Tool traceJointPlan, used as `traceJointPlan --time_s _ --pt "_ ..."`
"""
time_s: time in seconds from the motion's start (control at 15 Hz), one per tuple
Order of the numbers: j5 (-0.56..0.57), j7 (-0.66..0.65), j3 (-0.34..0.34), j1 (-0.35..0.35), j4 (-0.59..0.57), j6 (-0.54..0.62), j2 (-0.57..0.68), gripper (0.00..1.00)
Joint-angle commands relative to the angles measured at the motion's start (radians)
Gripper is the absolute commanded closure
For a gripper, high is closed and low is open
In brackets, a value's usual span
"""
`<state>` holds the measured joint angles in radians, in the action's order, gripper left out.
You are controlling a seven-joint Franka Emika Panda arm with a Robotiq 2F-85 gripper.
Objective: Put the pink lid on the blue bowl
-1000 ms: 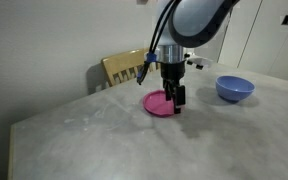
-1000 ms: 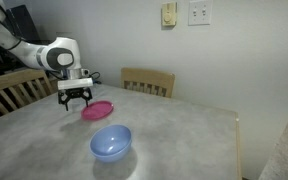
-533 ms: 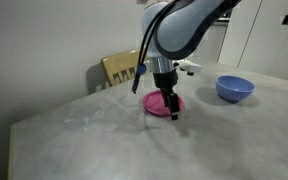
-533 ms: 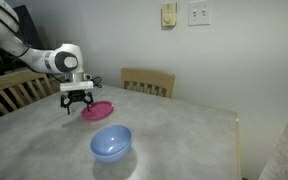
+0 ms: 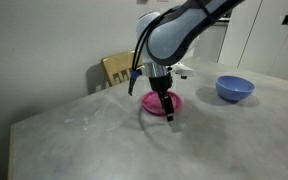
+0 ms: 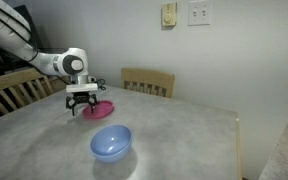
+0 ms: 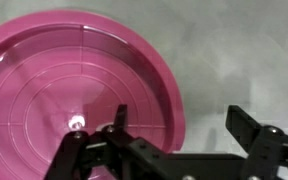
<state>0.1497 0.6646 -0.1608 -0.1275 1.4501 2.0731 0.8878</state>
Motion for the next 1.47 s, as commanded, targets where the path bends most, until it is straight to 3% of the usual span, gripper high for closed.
traceJointPlan --time_s 0.0,0.2,0.33,0.4,0.47,0.67,1.4 --pt "-0.01 -0.003 -0.018 0.014 -0.056 0.054 0.051 0.0" --pt "-0.016 -0.012 -0.018 0.017 -0.062 0.089 0.059 0.0" --pt "-0.017 -0.026 -0.016 0.018 -0.062 0.102 0.059 0.13" --pt "-0.017 -0.04 -0.013 0.018 -0.063 0.109 0.058 0.13" --pt "-0.015 -0.056 -0.01 0.016 -0.06 0.115 0.053 0.06" --pt "0.007 -0.134 0.011 -0.005 -0.057 0.11 0.038 0.0" --pt "0.062 -0.462 0.071 -0.1 -0.13 0.082 0.041 0.0"
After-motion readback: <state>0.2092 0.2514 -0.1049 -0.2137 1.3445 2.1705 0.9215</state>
